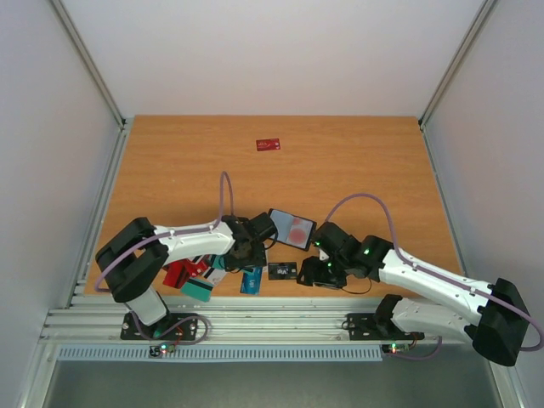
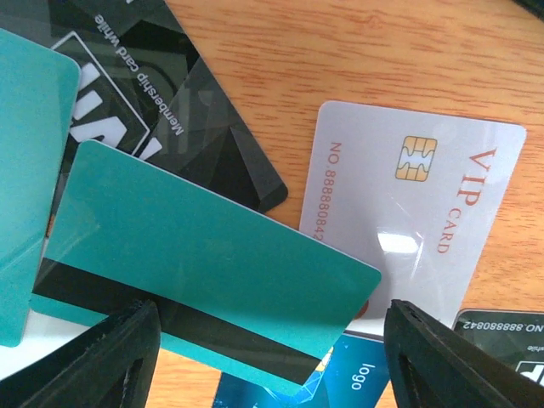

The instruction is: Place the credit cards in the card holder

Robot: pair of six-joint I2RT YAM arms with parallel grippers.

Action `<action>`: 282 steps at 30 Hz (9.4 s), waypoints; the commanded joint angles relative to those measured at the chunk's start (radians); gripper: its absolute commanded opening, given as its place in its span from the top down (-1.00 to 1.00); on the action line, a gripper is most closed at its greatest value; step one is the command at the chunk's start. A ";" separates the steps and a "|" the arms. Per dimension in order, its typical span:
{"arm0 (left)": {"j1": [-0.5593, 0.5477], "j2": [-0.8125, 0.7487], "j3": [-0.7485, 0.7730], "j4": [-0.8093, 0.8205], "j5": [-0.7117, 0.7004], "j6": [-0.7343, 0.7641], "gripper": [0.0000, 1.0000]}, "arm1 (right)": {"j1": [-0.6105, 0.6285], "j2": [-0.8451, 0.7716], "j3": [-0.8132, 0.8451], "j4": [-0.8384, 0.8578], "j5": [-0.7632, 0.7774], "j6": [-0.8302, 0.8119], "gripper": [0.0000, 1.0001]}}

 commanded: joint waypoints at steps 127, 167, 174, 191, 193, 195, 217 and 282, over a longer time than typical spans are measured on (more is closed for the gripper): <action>-0.077 -0.194 -0.346 0.383 0.448 0.062 0.18 | 0.299 0.412 -0.367 1.154 0.084 0.493 0.61; 0.194 -0.336 0.198 0.115 0.603 0.386 -0.47 | -0.367 -0.107 0.135 0.210 -0.447 -0.061 0.98; 0.401 -0.301 0.206 0.437 0.899 0.303 -0.37 | -0.427 -0.009 0.262 0.379 -0.597 -0.056 0.98; 0.436 -0.208 0.183 0.933 1.119 0.030 0.95 | -0.450 0.038 0.267 0.562 -0.599 0.038 0.55; 0.436 -0.209 0.182 0.941 1.120 0.018 0.99 | -0.461 0.034 0.271 0.560 -0.596 0.037 0.13; 0.435 -0.206 0.186 0.948 1.128 0.004 0.99 | -0.478 0.039 0.288 0.557 -0.607 0.031 -0.04; 0.428 -0.165 0.203 0.940 1.157 -0.018 0.96 | -0.504 0.105 0.287 0.681 -0.733 0.078 0.97; 0.399 0.472 0.584 -0.130 0.478 0.866 0.56 | -0.581 0.707 0.167 0.603 -0.546 -0.252 0.98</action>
